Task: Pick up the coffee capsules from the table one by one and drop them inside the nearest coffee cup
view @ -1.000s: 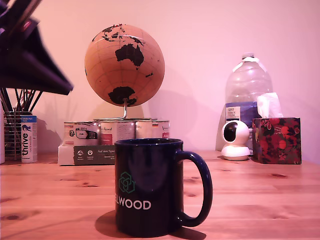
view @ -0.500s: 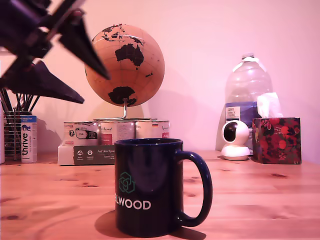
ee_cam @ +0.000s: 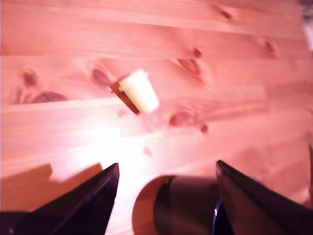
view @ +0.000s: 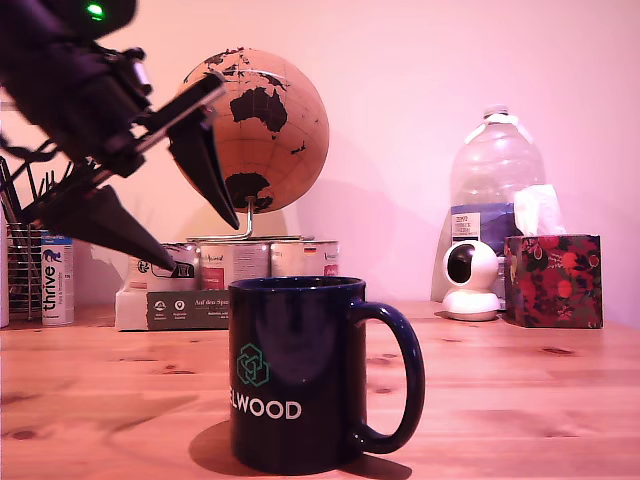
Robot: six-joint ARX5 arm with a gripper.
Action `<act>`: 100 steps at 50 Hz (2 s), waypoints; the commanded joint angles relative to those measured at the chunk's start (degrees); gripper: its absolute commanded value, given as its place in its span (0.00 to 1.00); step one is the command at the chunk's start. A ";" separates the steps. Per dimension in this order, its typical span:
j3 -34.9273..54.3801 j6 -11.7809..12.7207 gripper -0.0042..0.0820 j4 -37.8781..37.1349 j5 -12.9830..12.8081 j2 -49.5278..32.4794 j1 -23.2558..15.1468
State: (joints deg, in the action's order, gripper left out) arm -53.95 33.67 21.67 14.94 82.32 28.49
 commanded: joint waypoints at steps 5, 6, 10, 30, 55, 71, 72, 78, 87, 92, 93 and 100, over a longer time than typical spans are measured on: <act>-2.29 2.89 0.71 1.55 -0.46 3.13 0.20; -2.69 2.89 0.71 2.05 -0.48 3.41 0.28; -3.74 4.48 0.70 2.86 -0.87 4.57 0.66; -8.76 8.57 0.68 5.53 -4.96 11.32 3.63; -18.56 10.84 0.69 8.41 -7.30 20.81 4.33; -24.83 11.56 0.69 11.61 -8.61 27.63 4.70; -25.24 11.56 0.69 11.80 -8.59 28.04 4.70; -26.93 11.98 0.69 12.59 -8.59 30.01 4.70; -29.24 11.98 0.68 13.99 -8.83 32.87 4.96; -29.66 11.98 0.68 13.97 -9.16 33.79 4.96; -29.66 11.96 0.68 13.90 -9.31 33.99 4.96; -29.68 11.96 0.68 14.40 -9.70 35.08 4.94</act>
State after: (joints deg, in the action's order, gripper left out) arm -83.46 45.10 36.01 5.63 115.46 33.26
